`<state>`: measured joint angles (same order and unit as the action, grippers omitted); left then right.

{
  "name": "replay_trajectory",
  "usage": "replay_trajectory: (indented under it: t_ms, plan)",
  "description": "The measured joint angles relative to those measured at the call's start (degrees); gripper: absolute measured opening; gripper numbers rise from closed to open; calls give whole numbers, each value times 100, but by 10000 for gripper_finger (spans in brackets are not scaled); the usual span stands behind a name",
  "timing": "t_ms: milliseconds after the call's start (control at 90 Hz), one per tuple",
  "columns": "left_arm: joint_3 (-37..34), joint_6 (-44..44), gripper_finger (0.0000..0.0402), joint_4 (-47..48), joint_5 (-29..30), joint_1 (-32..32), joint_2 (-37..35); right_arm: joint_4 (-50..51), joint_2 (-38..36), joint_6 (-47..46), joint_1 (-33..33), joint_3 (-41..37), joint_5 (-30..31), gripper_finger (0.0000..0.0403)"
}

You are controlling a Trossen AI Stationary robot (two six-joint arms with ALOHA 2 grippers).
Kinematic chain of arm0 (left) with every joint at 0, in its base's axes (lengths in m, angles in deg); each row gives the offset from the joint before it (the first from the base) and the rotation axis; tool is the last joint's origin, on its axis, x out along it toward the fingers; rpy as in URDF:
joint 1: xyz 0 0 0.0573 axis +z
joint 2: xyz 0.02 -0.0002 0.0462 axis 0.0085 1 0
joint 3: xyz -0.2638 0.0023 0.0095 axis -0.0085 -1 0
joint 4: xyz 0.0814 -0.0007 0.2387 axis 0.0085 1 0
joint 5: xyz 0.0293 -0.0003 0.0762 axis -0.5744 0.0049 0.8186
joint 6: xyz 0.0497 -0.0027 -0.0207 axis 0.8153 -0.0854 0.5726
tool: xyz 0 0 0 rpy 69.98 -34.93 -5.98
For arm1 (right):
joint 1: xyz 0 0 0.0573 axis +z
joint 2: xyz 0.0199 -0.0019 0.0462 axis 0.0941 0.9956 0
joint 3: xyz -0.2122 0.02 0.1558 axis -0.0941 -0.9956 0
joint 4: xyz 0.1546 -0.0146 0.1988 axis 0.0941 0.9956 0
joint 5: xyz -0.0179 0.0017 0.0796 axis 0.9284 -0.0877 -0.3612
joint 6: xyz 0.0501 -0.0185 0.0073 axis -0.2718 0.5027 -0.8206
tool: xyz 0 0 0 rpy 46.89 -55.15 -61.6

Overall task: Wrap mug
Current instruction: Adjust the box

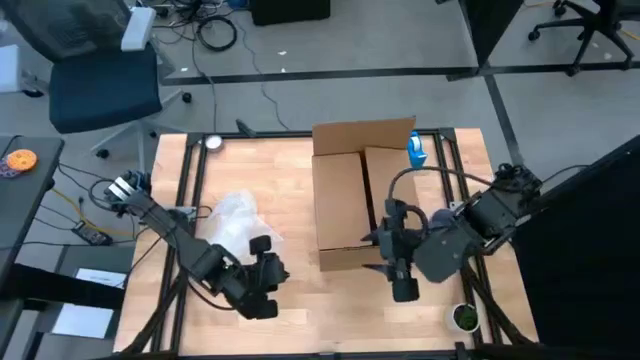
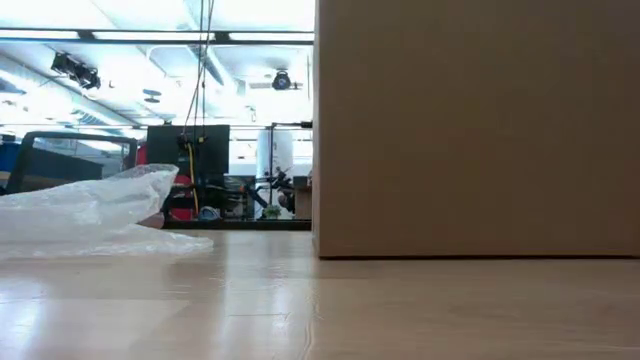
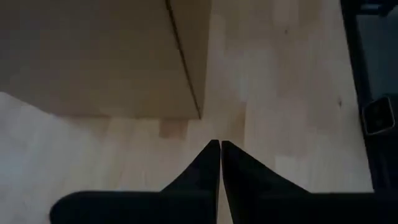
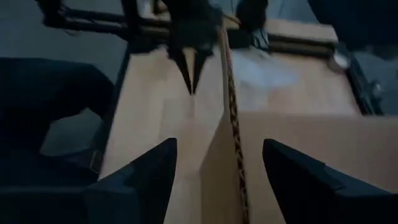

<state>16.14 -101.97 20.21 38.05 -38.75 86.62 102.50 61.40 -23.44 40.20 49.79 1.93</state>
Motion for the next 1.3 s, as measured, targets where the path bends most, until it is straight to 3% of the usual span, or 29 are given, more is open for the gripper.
replay_trajectory:
  t_ms: [178,278,422,700,956,1300]
  plan:
    - [0,-8,0,-1,200,-155,0,-227,-47,-388,-354,-578,39,163]
    - [0,-7,0,0,237,-279,5,-921,-43,-236,-531,-822,-475,104]
    - [0,-9,0,-4,262,-510,9,-1700,32,668,-679,-885,-1108,16]
    - [0,-118,0,-3,609,-761,11,-2118,-28,1502,-1065,-857,-1423,2]
    - [0,-310,0,12,613,-776,13,-2478,-10,2158,-1580,-872,-878,1]
    - [0,-407,0,69,759,-767,13,-2766,147,2692,-2544,-870,-915,1]
